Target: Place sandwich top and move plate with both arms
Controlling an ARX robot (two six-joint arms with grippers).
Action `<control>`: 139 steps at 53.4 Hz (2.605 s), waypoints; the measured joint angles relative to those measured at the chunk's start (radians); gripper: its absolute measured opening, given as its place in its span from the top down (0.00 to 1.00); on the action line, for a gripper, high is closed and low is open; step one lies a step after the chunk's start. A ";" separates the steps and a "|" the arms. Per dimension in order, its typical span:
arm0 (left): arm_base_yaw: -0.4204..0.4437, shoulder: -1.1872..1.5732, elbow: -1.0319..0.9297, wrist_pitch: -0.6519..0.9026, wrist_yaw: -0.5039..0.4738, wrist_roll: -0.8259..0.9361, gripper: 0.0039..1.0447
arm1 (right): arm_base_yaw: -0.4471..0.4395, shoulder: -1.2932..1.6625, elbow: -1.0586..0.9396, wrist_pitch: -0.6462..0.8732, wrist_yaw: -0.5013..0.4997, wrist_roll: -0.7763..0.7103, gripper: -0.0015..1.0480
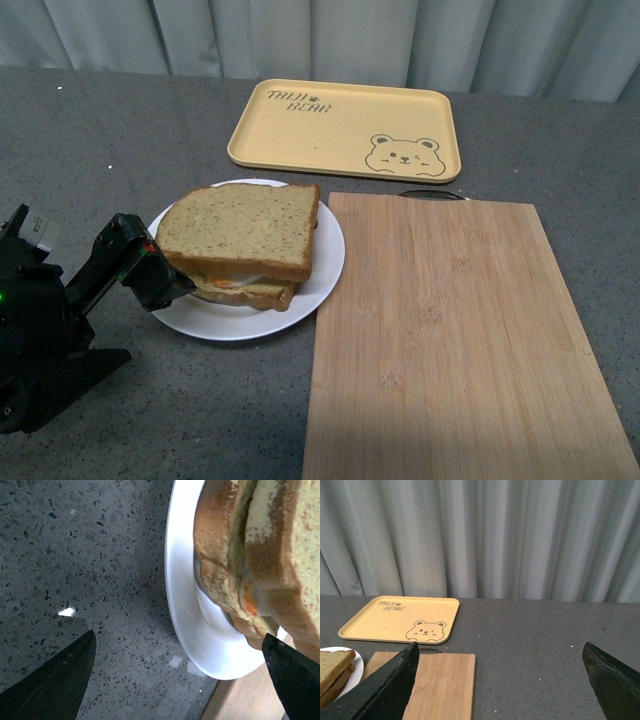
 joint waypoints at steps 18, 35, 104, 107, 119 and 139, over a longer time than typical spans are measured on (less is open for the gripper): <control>-0.004 0.092 0.093 -0.021 0.003 -0.042 0.30 | 0.000 0.000 0.000 0.000 0.000 0.000 0.09; 0.007 0.122 0.113 -0.040 0.037 -0.063 0.76 | 0.000 0.000 0.000 0.000 0.000 0.000 0.09; -0.073 0.207 0.504 0.095 0.159 -0.430 0.97 | 0.000 0.000 0.000 0.000 0.000 0.000 0.09; -0.080 0.234 0.564 0.074 0.159 -0.432 0.97 | 0.000 0.000 0.000 0.000 0.000 0.000 0.09; -0.109 0.339 0.761 0.055 0.192 -0.441 0.97 | 0.000 0.000 0.000 0.000 0.000 0.000 0.09; -0.117 0.478 0.841 0.112 0.194 -0.467 0.97 | 0.000 0.000 0.000 0.000 0.000 0.000 0.09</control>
